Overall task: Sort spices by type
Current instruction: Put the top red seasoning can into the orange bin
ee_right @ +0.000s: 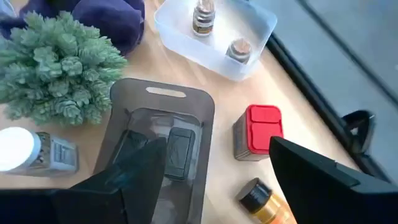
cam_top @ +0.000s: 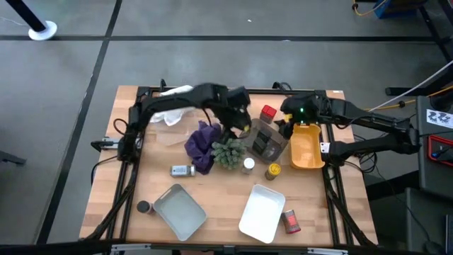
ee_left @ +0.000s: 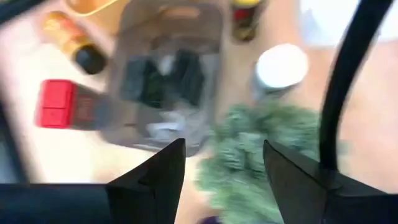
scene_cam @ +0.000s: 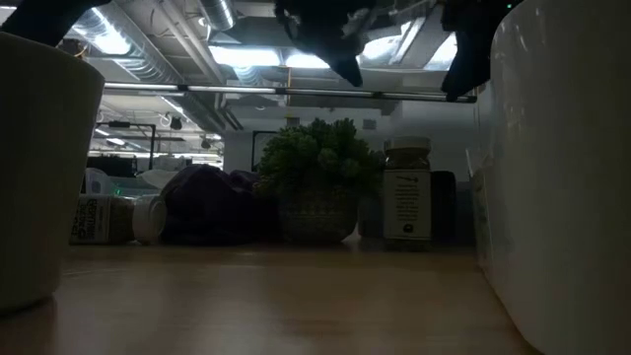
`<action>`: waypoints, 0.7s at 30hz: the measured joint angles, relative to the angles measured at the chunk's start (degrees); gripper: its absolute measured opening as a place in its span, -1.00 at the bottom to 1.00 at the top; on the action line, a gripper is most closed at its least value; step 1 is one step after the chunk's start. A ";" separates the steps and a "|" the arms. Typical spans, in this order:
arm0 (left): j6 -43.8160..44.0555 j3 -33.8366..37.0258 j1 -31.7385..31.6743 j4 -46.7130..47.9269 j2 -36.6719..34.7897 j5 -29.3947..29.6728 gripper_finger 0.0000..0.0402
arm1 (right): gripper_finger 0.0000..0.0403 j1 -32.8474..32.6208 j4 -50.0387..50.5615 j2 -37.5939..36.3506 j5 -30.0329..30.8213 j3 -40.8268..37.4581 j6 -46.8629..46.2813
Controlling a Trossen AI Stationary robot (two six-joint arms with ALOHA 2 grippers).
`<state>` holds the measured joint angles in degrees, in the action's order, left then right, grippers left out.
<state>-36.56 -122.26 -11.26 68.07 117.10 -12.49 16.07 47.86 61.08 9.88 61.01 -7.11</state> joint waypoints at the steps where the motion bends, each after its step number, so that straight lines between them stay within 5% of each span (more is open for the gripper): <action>1: 0.42 0.00 -1.13 0.48 -0.71 -2.99 0.00 | 0.41 1.80 -0.05 0.00 -1.33 0.00 0.06; 6: 1.41 0.00 -5.32 2.03 -1.70 -10.00 0.00 | 0.41 10.40 -0.18 0.83 -4.62 -0.01 2.21; 21: 6.76 0.04 -13.10 4.90 -1.88 -10.51 0.00 | 0.41 22.74 -7.43 18.52 -13.88 -0.04 12.70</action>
<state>-29.80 -122.21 -24.35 72.96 115.22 -23.00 38.81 40.43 79.60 -4.01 60.97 5.59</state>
